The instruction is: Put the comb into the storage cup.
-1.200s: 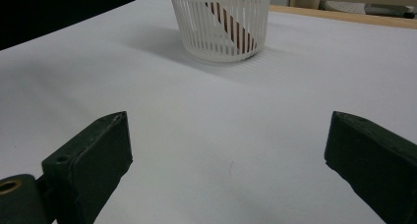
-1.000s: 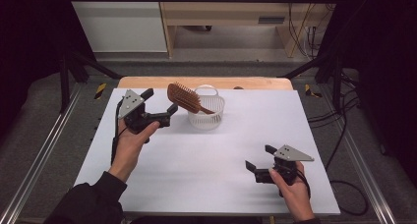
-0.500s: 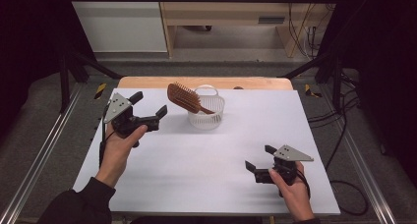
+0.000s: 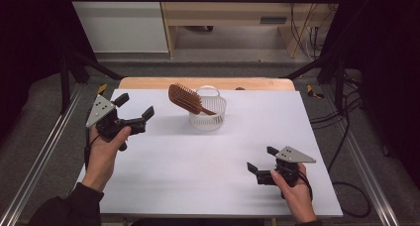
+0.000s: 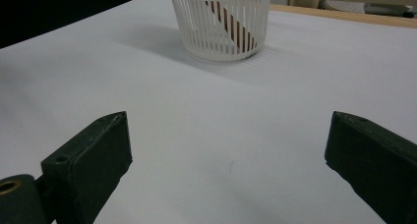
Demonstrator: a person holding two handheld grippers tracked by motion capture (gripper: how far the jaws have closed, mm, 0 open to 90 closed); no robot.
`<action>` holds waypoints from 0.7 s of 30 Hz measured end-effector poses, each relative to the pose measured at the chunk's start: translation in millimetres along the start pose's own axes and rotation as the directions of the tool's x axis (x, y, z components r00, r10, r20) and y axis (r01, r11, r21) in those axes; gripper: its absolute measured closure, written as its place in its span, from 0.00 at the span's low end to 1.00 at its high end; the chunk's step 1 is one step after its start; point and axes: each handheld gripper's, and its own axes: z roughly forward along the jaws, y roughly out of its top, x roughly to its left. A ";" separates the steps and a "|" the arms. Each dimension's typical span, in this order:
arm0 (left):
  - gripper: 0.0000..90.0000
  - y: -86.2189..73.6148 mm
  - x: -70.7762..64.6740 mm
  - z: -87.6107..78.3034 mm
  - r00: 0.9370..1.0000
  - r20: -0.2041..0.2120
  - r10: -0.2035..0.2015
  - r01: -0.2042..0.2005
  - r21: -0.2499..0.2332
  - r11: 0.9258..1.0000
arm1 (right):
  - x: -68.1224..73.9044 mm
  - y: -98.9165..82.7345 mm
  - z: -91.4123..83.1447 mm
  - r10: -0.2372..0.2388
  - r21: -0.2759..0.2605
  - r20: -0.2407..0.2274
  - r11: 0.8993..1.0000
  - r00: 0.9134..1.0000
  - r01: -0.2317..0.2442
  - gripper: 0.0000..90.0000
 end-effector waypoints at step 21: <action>0.02 -11.6 29.4 -37.7 0.997 -0.069 -0.041 0.039 -0.023 0.999 | -0.2 -0.3 0.2 0.000 -0.001 0.001 1.000 1.000 0.000 0.05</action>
